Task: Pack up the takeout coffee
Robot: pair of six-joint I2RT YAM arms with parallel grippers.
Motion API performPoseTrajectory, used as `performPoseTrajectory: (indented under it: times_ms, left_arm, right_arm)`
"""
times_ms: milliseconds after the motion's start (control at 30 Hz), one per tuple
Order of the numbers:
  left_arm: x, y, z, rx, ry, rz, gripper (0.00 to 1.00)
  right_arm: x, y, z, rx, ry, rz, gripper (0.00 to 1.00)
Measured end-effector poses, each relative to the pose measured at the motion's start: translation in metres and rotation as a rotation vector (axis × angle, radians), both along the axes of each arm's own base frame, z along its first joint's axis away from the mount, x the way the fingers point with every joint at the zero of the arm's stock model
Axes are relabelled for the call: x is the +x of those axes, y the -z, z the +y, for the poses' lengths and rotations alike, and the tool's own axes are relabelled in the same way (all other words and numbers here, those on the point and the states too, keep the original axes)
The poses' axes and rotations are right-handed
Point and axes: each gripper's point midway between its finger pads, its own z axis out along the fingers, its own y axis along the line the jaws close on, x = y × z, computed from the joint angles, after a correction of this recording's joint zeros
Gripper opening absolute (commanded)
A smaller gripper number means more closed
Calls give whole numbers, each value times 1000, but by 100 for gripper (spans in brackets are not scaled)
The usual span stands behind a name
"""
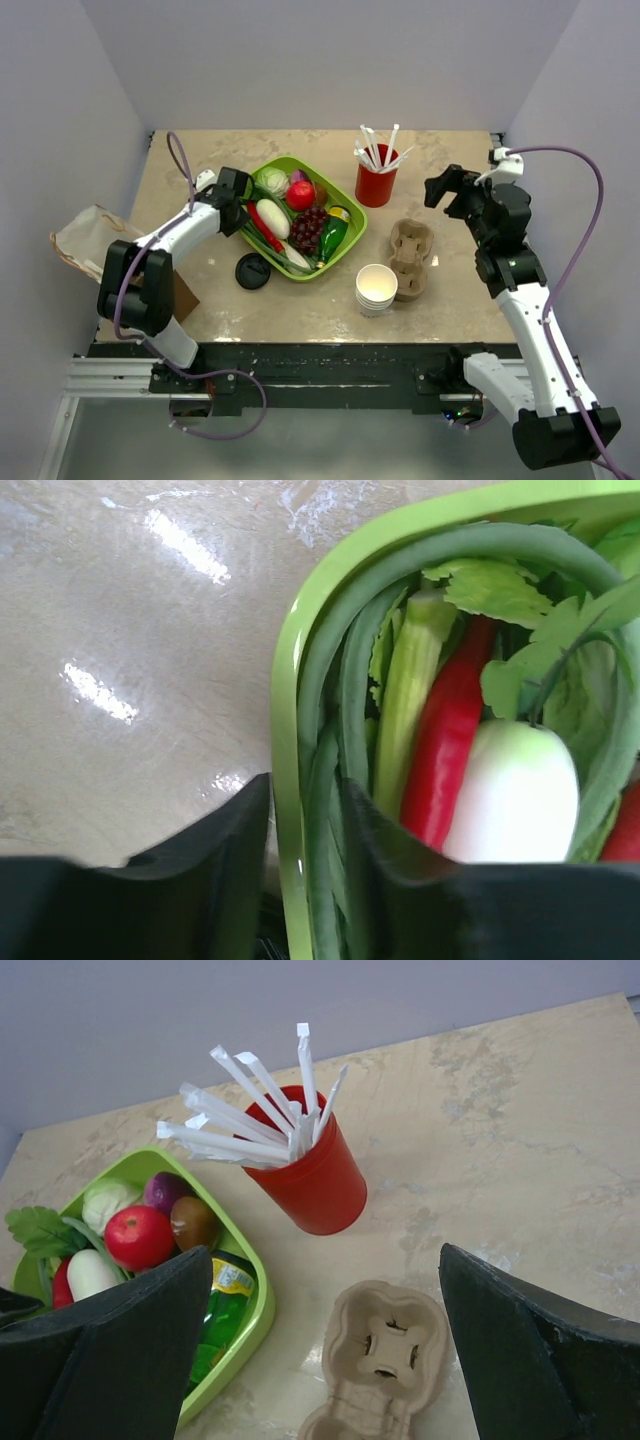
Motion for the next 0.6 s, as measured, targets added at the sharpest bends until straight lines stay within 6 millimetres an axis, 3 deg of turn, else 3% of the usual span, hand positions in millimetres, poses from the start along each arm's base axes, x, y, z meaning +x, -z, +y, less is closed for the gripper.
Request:
performPoseTrajectory:
  times_ms: [33,133,433,600]
  left_arm:
    - [0,1,0,-1,-9,0,18]
    - [0,6,4,12,-37,10,0]
    - [12,5,12,-3,-119,29,0]
    - [27,4,36,-27,-236,58,0]
  right_arm:
    - [0,1,-1,-2,4,4,98]
    - [0,4,-3,-6,16,13,98]
    - [8,20,-5,-24,30,65,98]
    - [12,28,-8,-42,45,96,98]
